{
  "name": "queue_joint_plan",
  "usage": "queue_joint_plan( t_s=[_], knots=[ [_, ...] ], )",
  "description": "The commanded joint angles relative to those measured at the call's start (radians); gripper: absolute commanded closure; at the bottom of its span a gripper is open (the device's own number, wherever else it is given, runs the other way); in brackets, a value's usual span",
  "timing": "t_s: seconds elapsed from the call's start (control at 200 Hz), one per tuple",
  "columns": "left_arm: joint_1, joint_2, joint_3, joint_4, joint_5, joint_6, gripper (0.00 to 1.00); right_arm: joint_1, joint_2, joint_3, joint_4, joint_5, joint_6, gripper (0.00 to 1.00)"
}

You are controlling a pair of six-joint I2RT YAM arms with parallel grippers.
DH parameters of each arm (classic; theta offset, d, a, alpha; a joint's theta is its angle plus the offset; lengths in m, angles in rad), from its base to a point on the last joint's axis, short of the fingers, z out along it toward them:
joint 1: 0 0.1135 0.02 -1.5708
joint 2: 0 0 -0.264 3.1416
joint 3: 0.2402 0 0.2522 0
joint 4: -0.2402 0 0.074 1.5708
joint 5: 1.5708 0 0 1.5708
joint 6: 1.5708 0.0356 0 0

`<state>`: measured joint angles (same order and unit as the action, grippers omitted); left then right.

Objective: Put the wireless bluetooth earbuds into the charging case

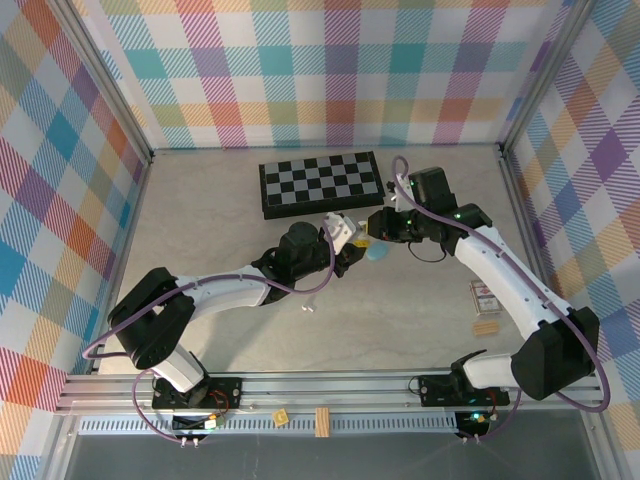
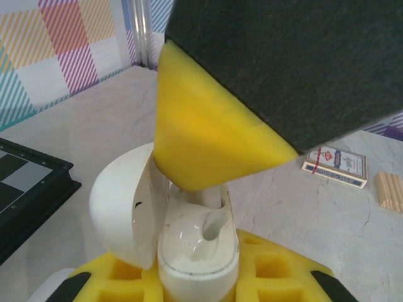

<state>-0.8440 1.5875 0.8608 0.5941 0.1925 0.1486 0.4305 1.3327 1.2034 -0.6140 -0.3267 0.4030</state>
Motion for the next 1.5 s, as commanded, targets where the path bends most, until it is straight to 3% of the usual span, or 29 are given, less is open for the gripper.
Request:
queue_joint_plan(
  t_s=[0.0,0.115,0.51,0.785,1.065,1.495],
  knots=[
    [-0.015,-0.035,0.04,0.044,0.04,-0.007,0.88,0.022,0.012,-0.01,-0.027,-0.058,-0.078,0.78],
    [-0.015,-0.045,0.029,0.055,0.05,-0.007,0.88,0.022,0.004,-0.003,-0.049,-0.02,-0.108,0.72],
    [0.007,-0.062,0.001,0.072,0.048,-0.025,0.88,0.019,-0.129,-0.018,-0.009,0.088,-0.09,0.38],
    [0.114,-0.18,-0.118,0.061,0.023,-0.051,0.89,0.008,-0.187,-0.144,0.117,0.116,-0.002,0.35],
    [0.321,-0.366,-0.254,-0.015,-0.006,-0.136,0.9,0.079,0.016,-0.105,0.072,0.034,-0.075,0.35],
    [0.691,-0.435,-0.283,-0.018,0.078,-0.228,0.91,0.4,0.459,0.271,-0.286,0.26,-0.383,0.33]
  ],
)
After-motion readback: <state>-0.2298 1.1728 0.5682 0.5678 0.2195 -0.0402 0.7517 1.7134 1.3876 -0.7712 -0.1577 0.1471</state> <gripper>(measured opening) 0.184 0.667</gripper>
